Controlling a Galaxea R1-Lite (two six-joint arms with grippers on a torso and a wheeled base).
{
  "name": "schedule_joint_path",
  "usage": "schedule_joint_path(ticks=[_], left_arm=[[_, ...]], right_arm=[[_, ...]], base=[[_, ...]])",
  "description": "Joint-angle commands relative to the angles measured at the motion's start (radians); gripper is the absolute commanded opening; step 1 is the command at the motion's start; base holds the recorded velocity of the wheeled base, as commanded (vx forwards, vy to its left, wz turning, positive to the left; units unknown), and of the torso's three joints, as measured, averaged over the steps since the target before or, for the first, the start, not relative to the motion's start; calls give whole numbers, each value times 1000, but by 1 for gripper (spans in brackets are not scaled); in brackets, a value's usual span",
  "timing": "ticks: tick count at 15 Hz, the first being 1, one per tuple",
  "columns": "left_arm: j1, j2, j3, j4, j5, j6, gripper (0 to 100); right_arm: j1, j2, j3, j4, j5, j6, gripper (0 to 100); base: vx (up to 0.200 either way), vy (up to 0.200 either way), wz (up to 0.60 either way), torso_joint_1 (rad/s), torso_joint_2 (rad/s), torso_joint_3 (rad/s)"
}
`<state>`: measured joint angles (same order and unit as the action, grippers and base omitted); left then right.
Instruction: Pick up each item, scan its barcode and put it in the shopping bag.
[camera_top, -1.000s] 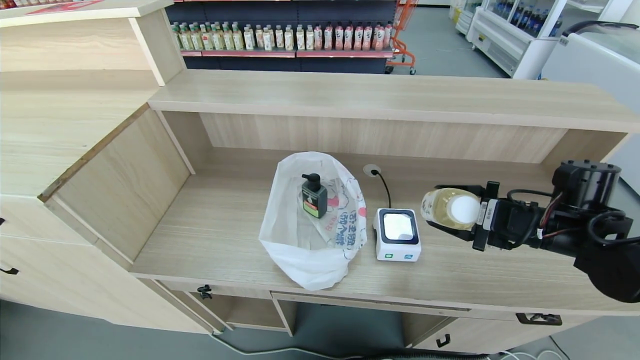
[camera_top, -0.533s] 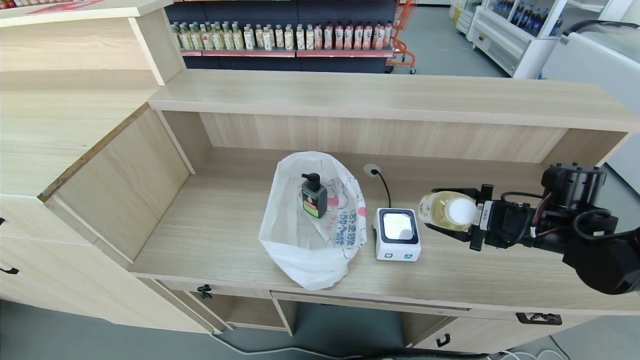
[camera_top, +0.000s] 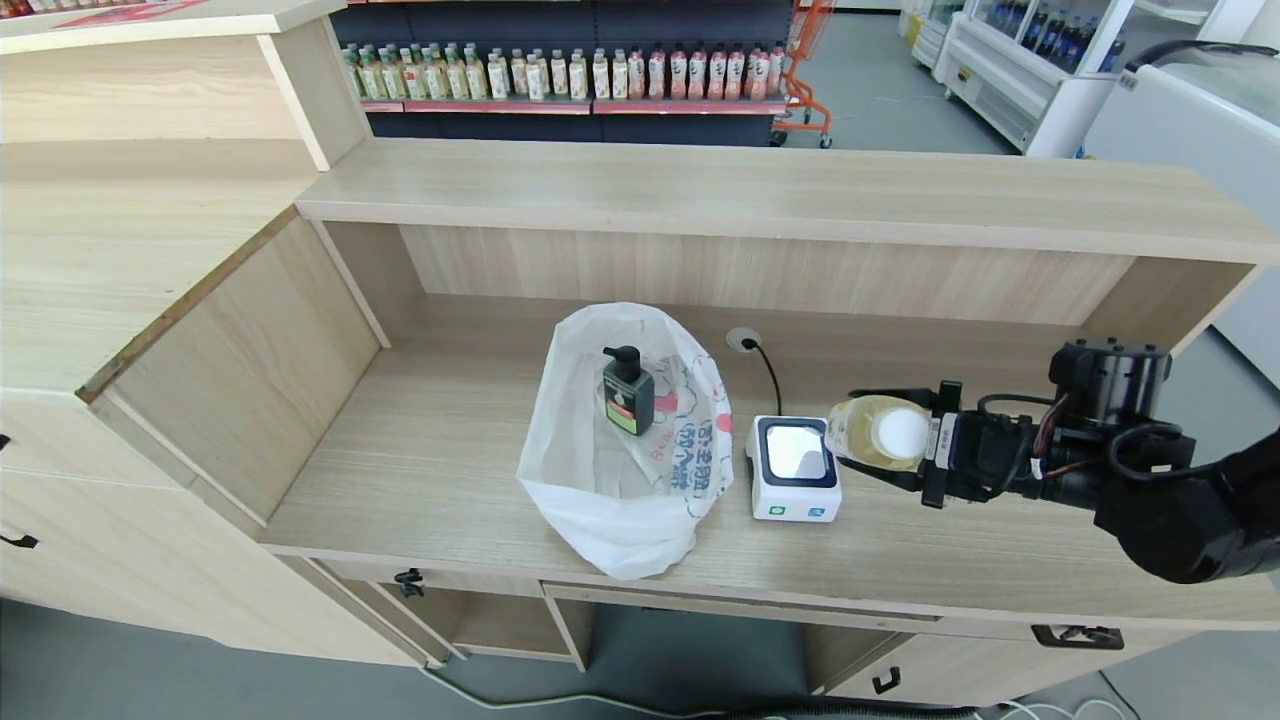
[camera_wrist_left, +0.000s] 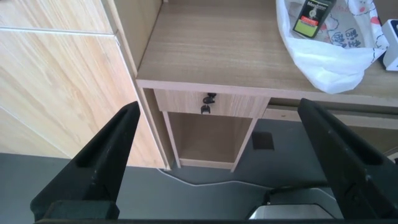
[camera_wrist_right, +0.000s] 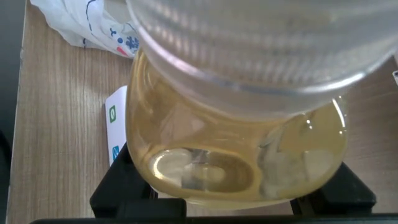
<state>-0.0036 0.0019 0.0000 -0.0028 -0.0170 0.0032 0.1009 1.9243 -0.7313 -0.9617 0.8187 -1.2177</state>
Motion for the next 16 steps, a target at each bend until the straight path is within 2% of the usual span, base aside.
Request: schedule_joint_path(ticks=[1, 13, 16], left_arm=[[1, 0, 0, 0, 0, 0, 100], [1, 0, 0, 0, 0, 0, 100], [1, 0, 0, 0, 0, 0, 100]], right_arm=[[7, 22, -19, 0, 0, 1, 0], [51, 153, -188, 9, 5, 1, 0], [49, 182, -189, 4, 7, 1, 0]], base=[[0, 0, 0, 0, 0, 0], [0, 0, 0, 0, 0, 0], [0, 0, 0, 0, 0, 0]])
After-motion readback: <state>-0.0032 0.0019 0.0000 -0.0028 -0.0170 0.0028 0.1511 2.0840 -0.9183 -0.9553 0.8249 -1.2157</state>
